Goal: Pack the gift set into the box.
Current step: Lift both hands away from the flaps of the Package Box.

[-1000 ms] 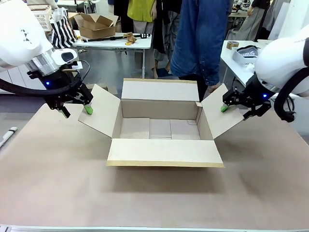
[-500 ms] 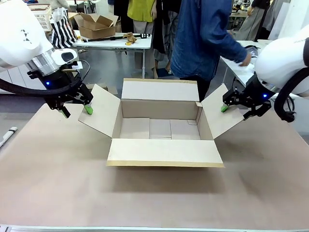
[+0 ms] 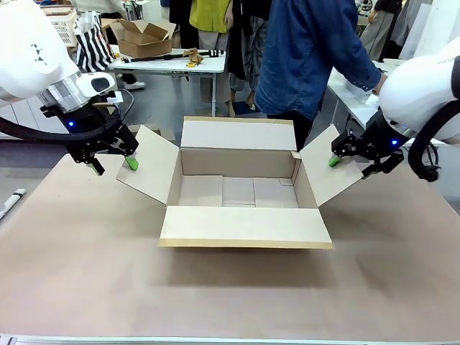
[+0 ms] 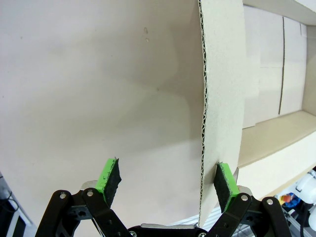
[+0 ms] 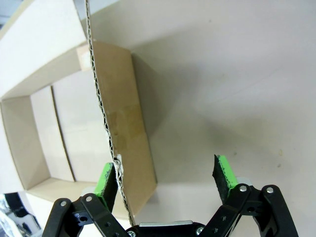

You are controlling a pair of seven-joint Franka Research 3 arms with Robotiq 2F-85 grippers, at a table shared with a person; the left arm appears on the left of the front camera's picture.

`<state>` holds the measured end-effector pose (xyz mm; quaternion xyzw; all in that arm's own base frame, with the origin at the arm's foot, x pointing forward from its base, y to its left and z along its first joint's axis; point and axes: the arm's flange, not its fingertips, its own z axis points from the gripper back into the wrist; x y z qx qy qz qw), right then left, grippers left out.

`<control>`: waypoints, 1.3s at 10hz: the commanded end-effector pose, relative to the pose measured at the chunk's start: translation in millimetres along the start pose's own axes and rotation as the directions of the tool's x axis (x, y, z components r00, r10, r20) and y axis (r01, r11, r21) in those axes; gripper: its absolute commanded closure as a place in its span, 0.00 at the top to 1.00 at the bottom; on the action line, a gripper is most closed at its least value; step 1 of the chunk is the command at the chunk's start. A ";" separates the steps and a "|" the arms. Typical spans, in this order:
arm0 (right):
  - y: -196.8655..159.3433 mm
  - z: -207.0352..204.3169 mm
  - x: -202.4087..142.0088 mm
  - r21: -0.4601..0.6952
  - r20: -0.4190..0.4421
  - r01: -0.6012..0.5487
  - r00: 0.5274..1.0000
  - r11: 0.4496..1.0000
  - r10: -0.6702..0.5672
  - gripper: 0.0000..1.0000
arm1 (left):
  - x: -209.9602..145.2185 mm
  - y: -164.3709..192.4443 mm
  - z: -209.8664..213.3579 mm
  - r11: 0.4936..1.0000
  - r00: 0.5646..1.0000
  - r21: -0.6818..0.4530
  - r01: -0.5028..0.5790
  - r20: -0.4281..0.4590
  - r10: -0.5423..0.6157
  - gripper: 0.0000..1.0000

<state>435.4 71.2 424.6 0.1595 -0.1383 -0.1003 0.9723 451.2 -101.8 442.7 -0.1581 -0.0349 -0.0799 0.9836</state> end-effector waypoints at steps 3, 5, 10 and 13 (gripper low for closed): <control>2.0 3.0 1.5 -0.012 0.004 0.005 1.000 1.000 -0.005 1.00 | -1.1 -1.2 1.4 1.000 1.000 0.021 -0.011 0.005 0.011 1.00; 2.0 3.0 1.5 -0.012 0.004 0.005 1.000 1.000 -0.005 1.00 | -1.1 -1.2 1.4 1.000 1.000 0.021 -0.011 0.005 0.011 1.00; 2.0 3.0 1.5 -0.012 0.004 0.005 1.000 1.000 -0.005 1.00 | -1.1 -1.2 1.4 1.000 1.000 0.021 -0.011 0.005 0.011 1.00; 2.0 3.0 1.5 -0.012 0.004 0.005 1.000 1.000 -0.005 1.00 | -1.1 -1.2 1.4 1.000 1.000 0.021 -0.011 0.005 0.011 1.00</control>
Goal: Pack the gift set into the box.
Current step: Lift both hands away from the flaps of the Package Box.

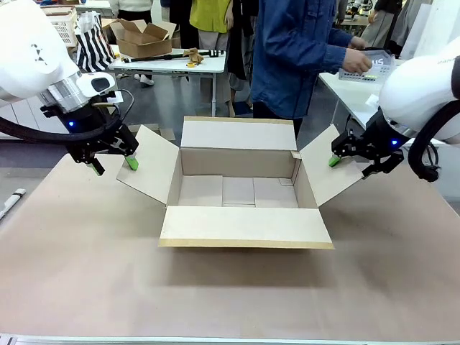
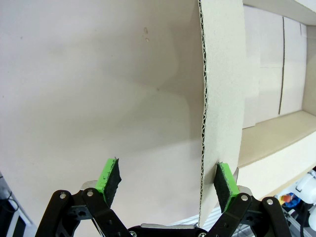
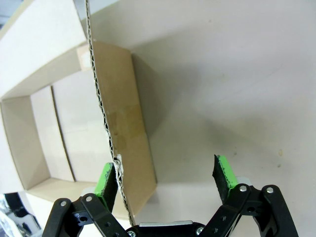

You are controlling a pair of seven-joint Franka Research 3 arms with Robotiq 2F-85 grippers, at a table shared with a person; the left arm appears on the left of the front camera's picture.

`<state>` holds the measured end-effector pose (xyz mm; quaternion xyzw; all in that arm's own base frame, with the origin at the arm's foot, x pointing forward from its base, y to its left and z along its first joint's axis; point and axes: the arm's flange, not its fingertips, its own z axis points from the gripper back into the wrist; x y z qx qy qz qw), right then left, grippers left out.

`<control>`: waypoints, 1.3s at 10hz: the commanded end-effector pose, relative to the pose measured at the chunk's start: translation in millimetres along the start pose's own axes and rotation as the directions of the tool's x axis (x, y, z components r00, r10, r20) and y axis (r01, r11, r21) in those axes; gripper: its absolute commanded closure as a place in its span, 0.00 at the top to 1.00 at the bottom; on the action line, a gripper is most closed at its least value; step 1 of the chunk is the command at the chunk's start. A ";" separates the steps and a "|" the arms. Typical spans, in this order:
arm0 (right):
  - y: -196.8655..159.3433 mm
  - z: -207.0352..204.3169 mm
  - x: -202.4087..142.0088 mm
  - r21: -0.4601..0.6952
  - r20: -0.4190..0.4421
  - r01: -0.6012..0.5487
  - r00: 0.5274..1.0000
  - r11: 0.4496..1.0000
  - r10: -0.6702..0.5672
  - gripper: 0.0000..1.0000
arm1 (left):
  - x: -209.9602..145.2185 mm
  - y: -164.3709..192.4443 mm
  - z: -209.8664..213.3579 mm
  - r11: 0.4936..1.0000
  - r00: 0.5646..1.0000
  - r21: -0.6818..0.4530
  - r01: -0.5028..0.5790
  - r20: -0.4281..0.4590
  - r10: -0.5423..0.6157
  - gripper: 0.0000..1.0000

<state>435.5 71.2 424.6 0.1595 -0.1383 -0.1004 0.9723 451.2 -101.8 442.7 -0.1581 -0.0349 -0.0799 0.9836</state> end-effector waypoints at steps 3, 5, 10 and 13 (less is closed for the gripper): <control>2.0 3.0 1.5 -0.012 0.004 0.005 1.000 1.000 -0.005 1.00 | -1.1 -1.2 1.4 1.000 1.000 0.021 -0.011 0.005 0.011 1.00; 2.0 3.0 1.5 -0.012 0.004 0.005 1.000 1.000 -0.005 1.00 | -1.1 -1.2 1.4 1.000 1.000 0.021 -0.011 0.005 0.011 1.00; 2.0 3.0 1.5 -0.012 0.004 0.005 1.000 1.000 -0.005 1.00 | -1.1 -1.2 1.4 1.000 1.000 0.021 -0.011 0.005 0.011 1.00; 2.0 3.0 1.5 -0.012 0.004 0.005 1.000 1.000 -0.005 1.00 | -1.1 -1.2 1.4 1.000 1.000 0.021 -0.011 0.005 0.011 1.00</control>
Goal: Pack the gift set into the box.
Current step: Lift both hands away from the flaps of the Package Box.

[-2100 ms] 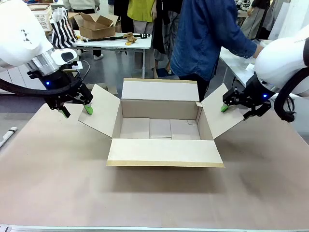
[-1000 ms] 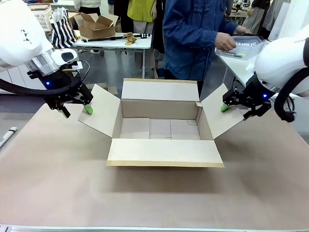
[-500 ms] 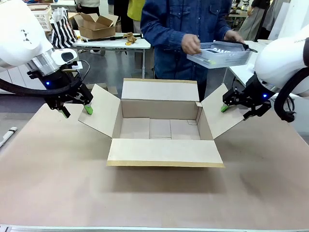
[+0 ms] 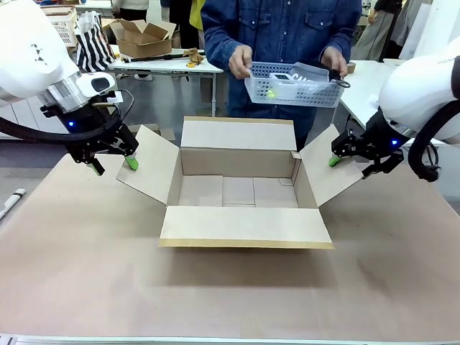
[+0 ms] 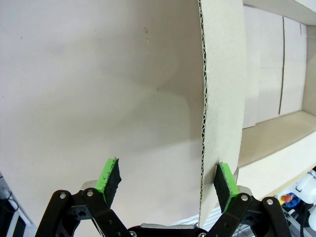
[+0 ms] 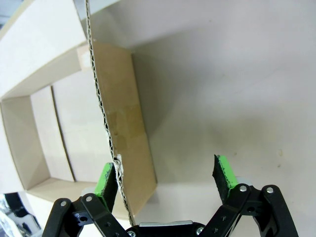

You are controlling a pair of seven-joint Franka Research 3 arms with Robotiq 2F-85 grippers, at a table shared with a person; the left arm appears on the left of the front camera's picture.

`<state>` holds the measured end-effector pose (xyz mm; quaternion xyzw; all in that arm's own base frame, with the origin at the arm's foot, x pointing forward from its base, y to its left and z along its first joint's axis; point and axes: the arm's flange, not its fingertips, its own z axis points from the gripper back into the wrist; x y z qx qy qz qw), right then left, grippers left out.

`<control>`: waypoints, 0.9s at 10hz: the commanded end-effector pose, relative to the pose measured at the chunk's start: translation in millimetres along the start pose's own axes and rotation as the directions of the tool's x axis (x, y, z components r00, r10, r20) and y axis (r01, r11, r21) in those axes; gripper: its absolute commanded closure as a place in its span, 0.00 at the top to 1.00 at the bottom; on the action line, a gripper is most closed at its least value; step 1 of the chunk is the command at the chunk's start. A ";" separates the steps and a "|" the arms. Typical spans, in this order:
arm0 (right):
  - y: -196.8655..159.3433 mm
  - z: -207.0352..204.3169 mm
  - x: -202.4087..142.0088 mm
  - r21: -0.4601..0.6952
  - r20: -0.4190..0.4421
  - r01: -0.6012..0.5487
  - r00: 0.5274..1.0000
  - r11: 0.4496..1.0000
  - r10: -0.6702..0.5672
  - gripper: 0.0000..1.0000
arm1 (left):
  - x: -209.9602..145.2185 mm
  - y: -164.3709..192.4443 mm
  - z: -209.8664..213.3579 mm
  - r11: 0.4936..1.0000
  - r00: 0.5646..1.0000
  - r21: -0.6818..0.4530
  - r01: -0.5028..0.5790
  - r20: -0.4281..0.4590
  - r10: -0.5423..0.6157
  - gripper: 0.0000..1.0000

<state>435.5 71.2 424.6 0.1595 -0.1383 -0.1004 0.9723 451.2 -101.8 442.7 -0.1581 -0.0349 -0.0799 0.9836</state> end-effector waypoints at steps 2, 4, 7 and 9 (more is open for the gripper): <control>2.0 3.0 1.5 -0.012 0.004 0.005 1.000 1.000 -0.005 1.00 | -1.1 -1.2 1.4 1.000 1.000 0.021 -0.011 0.005 0.011 1.00; 2.0 3.0 1.5 -0.012 0.004 0.005 1.000 1.000 -0.005 1.00 | -1.1 -1.2 1.4 1.000 1.000 0.021 -0.011 0.005 0.011 1.00; 2.0 3.0 1.5 -0.012 0.004 0.005 1.000 1.000 -0.005 1.00 | -1.1 -1.2 1.4 1.000 1.000 0.021 -0.011 0.005 0.011 1.00; 2.0 3.0 1.5 -0.012 0.004 0.005 1.000 1.000 -0.005 1.00 | -1.1 -1.2 1.4 1.000 1.000 0.021 -0.011 0.005 0.011 1.00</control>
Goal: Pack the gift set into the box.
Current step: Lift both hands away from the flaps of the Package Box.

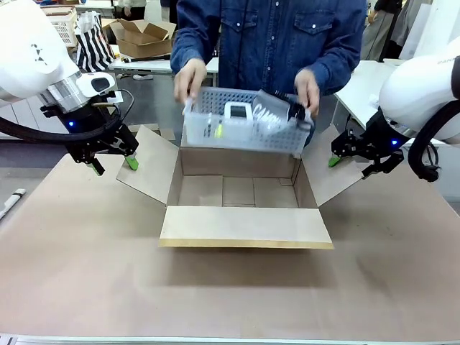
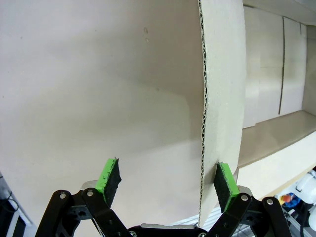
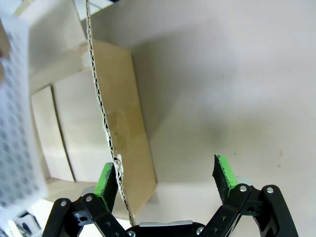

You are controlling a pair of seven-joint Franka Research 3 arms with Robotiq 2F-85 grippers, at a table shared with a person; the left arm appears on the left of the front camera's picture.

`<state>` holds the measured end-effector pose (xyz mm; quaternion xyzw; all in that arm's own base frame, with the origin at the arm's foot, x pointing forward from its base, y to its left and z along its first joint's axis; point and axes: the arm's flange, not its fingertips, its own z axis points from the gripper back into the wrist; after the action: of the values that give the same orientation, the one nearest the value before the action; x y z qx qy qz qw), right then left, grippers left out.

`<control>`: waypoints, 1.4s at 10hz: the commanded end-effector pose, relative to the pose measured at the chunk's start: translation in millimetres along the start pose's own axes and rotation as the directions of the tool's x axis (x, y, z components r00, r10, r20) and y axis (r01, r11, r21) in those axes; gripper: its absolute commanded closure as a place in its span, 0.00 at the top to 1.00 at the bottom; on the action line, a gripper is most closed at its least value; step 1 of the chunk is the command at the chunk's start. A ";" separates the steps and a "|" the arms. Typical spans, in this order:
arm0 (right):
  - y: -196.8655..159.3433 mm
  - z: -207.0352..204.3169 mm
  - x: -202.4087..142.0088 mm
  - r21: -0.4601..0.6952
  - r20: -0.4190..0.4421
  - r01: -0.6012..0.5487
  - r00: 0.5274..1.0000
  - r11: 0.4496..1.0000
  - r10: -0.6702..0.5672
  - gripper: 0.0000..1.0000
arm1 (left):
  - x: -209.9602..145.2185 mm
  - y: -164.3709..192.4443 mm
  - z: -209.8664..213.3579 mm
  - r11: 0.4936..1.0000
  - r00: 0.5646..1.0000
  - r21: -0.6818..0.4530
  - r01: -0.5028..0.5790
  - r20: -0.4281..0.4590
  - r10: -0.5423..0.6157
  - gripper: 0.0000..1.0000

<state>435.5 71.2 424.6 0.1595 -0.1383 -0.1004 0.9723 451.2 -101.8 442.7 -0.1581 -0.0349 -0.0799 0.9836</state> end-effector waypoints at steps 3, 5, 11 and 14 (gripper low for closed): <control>2.0 3.0 1.5 -0.012 0.004 0.005 1.000 1.000 -0.005 1.00 | -1.1 -1.2 1.4 1.000 1.000 0.021 -0.011 0.005 0.011 1.00; 2.0 3.0 1.5 -0.012 0.004 0.005 1.000 1.000 -0.005 1.00 | -1.1 -1.2 1.4 1.000 1.000 0.021 -0.011 0.005 0.011 1.00; 2.0 3.0 1.5 -0.012 0.004 0.005 1.000 1.000 -0.005 1.00 | -1.1 -1.2 1.4 1.000 1.000 0.021 -0.011 0.005 0.011 1.00; 2.0 3.0 1.5 -0.012 0.004 0.005 1.000 1.000 -0.005 1.00 | -1.1 -1.2 1.4 1.000 1.000 0.021 -0.011 0.005 0.011 1.00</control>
<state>435.5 71.2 424.7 0.1595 -0.1383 -0.1004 0.9723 451.2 -101.8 442.7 -0.1581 -0.0349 -0.0799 0.9836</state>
